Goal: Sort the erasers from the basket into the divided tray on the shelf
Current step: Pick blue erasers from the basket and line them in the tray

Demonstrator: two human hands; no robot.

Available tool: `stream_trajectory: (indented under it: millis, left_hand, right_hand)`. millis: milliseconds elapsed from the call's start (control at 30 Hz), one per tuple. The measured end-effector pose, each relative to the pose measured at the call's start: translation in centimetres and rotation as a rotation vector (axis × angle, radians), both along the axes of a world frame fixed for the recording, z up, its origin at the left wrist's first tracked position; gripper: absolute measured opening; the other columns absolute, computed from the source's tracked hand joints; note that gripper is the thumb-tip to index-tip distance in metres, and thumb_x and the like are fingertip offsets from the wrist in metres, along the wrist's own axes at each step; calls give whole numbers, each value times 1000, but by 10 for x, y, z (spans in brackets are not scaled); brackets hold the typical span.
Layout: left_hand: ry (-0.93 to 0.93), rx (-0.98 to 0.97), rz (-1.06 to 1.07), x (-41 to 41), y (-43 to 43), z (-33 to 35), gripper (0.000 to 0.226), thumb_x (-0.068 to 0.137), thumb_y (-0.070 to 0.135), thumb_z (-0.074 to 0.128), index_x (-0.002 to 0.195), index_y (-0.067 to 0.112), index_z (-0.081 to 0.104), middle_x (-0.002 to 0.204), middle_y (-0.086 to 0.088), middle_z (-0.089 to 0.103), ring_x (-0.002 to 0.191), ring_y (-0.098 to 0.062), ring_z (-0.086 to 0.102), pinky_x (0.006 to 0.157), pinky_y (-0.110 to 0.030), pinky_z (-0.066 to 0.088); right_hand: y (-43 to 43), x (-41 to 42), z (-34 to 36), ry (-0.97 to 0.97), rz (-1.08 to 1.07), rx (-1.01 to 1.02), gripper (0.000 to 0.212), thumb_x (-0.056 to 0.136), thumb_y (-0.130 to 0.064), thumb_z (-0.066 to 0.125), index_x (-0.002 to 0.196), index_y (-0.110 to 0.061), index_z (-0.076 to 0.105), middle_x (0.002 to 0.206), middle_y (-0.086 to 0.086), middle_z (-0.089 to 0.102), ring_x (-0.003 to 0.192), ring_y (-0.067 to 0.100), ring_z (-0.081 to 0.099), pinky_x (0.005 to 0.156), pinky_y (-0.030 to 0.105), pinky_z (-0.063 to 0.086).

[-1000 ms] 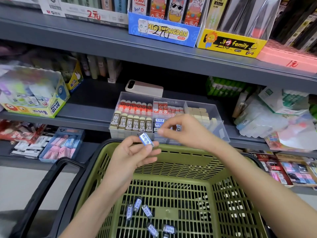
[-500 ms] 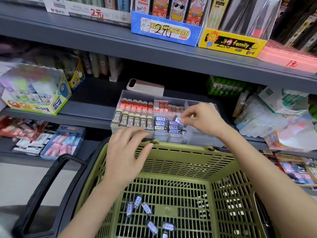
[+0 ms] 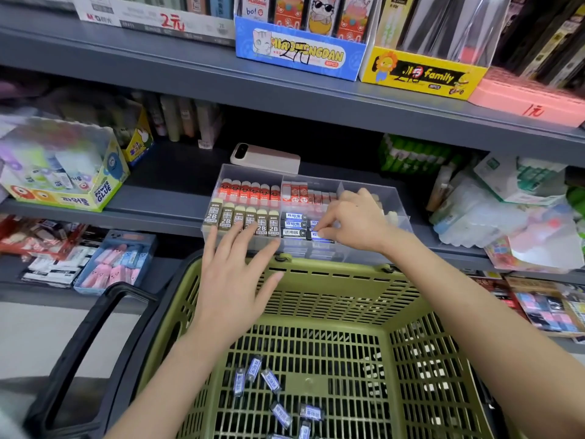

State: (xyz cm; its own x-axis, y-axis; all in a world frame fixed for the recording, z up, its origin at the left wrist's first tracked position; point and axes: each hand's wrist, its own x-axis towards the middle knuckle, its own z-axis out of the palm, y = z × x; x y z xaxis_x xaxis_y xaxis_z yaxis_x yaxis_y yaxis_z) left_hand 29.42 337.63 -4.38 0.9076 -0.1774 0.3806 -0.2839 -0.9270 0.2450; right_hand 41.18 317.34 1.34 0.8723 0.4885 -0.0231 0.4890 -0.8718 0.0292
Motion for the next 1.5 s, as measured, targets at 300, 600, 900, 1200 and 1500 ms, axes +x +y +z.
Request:
stream_trajectory:
  millis: [300, 600, 900, 1200, 1500]
  left_hand:
    - [-55, -159, 38, -3, 2, 8, 36, 88, 31, 54, 116, 12, 65, 125, -16, 58, 121, -35, 49, 107, -49, 28]
    - [74, -216, -130, -41, -10, -7, 29, 84, 16, 69, 113, 10, 67, 117, -11, 63, 112, -31, 54, 97, -46, 40]
    - [371, -293, -97, -55, -17, -27, 29, 91, 26, 59, 119, 22, 62, 123, 6, 56, 118, -12, 46, 99, -23, 27]
    - [1227, -1176, 400, -65, -39, -48, 25, 95, 28, 54, 116, 15, 58, 119, -7, 59, 106, -22, 56, 89, -40, 51]
    - [1695, -1828, 304, -59, -32, -47, 33, 81, 34, 60, 94, 7, 74, 96, -18, 69, 84, -36, 69, 60, -40, 58]
  right_hand:
    - [-4, -130, -60, 51, 92, 601, 23, 88, -37, 57, 96, -20, 69, 83, -9, 63, 73, 2, 52, 69, 20, 45]
    - [-35, -227, -201, 728, -80, -101, 98, 68, -51, 72, 144, -26, 15, 146, 9, 24, 87, 15, 55, 73, 25, 55]
    - [-35, -214, -215, 623, 72, -44, 66, 82, -13, 65, 138, -21, 31, 143, 12, 30, 87, 21, 60, 70, 24, 56]
    - [-34, -187, -182, 668, -371, 545, 26, 82, -7, 63, 101, -19, 51, 107, 4, 56, 74, 9, 65, 55, 20, 56]
    - [6, -177, -94, 698, -174, 1096, 19, 88, -26, 63, 105, -34, 62, 86, -4, 65, 62, 17, 67, 49, 23, 53]
